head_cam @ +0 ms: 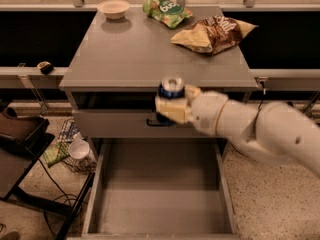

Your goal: Pick pepsi can from middle drawer and place on counter

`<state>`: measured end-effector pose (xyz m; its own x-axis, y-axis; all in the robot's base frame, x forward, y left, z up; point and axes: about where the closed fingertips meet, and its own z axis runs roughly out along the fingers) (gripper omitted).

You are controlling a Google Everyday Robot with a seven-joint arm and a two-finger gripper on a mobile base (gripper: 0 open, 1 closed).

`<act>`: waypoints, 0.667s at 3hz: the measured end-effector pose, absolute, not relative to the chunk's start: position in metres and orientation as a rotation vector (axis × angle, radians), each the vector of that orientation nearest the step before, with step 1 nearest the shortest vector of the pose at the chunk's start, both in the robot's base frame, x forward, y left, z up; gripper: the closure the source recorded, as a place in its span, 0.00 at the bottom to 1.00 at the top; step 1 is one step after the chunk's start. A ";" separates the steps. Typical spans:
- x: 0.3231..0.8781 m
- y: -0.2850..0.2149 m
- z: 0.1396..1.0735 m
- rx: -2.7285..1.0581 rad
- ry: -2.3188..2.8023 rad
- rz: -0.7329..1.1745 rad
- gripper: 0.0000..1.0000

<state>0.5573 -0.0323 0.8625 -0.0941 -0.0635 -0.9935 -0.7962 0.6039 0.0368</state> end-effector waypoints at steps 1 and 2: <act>0.545 -0.037 0.742 -0.738 1.746 0.724 1.00; 0.545 -0.037 0.742 -0.738 1.746 0.724 1.00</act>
Offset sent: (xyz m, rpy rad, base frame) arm -0.0101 -0.0042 -0.1033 -0.0602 0.1350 -0.0188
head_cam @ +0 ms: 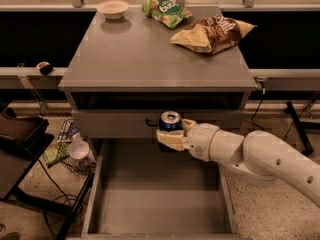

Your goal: Pick pepsi can from middle drawer and place on counter

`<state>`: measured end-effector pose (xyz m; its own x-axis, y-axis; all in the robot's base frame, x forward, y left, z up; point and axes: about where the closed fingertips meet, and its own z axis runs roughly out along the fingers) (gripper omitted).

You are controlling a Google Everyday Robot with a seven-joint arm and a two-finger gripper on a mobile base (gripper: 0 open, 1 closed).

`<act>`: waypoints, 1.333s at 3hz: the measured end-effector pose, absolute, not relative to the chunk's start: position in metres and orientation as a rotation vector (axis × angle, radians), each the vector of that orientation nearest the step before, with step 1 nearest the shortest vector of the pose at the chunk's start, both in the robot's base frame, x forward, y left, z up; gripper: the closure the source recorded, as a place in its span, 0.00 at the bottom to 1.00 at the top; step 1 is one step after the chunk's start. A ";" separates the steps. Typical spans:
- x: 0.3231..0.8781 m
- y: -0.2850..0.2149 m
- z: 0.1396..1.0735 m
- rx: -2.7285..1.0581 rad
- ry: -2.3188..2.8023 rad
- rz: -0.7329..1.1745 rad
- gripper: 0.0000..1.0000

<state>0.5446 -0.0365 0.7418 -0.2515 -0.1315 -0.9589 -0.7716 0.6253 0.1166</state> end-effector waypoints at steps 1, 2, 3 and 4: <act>0.549 -0.023 0.731 -0.778 1.740 0.736 1.00; 0.541 -0.009 0.676 -0.846 1.743 0.766 1.00; 0.536 0.012 0.619 -0.922 1.687 0.807 1.00; 0.538 0.037 0.568 -0.981 1.621 0.861 1.00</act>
Offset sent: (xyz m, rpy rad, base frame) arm -0.0140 0.0404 -0.1540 -0.0370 0.0428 0.1713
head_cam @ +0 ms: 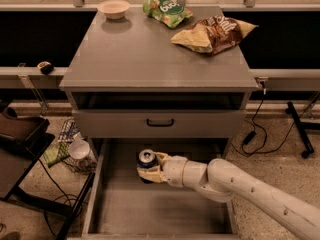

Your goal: Pick pepsi can from middle drawer and place on counter

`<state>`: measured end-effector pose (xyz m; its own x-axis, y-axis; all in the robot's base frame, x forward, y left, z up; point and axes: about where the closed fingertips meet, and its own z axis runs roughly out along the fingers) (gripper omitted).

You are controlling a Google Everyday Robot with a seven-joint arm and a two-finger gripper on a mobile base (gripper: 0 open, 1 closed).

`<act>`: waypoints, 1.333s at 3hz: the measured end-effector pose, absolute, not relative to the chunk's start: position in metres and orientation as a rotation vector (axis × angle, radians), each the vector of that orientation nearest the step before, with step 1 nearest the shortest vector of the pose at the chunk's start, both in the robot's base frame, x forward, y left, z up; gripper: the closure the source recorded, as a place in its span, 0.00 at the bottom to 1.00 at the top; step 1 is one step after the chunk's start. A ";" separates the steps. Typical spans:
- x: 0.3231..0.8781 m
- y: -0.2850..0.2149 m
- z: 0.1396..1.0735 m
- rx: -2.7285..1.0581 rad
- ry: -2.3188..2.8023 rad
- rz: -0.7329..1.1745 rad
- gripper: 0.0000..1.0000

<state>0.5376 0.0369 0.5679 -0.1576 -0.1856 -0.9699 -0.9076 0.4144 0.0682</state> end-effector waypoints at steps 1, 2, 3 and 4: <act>0.539 0.063 0.530 -0.973 1.558 0.924 1.00; 0.534 0.081 0.496 -0.902 1.525 0.974 1.00; 0.532 0.096 0.469 -0.809 1.492 1.017 1.00; 0.529 0.106 0.449 -0.786 1.478 1.031 1.00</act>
Offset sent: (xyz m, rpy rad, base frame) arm -0.0095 0.0605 -0.1211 0.2510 0.0184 -0.0269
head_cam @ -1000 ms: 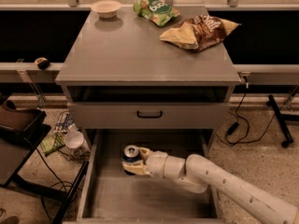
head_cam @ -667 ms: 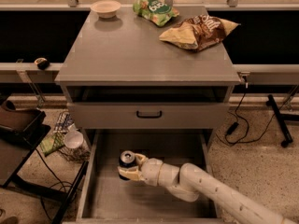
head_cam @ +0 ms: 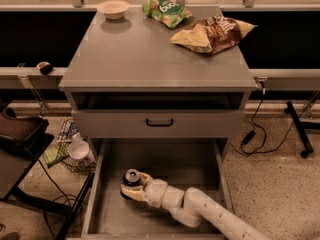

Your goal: Pick pepsi can from middle drawer and place on counter

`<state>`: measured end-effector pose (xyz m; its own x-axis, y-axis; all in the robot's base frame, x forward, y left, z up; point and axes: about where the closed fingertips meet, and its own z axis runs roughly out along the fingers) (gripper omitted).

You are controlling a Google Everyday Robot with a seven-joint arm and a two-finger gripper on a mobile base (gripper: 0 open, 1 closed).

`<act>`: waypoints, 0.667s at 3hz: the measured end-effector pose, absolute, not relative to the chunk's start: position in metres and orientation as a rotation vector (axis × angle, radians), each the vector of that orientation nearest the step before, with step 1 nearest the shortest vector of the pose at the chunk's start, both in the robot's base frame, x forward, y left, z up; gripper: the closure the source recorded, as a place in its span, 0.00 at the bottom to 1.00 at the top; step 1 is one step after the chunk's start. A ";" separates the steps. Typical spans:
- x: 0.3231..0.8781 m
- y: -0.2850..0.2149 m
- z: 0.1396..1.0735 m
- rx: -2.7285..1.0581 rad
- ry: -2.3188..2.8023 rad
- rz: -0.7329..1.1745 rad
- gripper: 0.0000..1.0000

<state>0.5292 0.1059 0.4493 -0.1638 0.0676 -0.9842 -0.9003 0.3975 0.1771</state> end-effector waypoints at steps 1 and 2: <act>0.528 0.107 0.447 -0.782 1.478 1.035 0.83; 0.528 0.107 0.447 -0.782 1.478 1.035 0.59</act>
Offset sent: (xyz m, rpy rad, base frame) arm -0.0011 0.0014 -0.0026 0.0038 0.0032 -0.0001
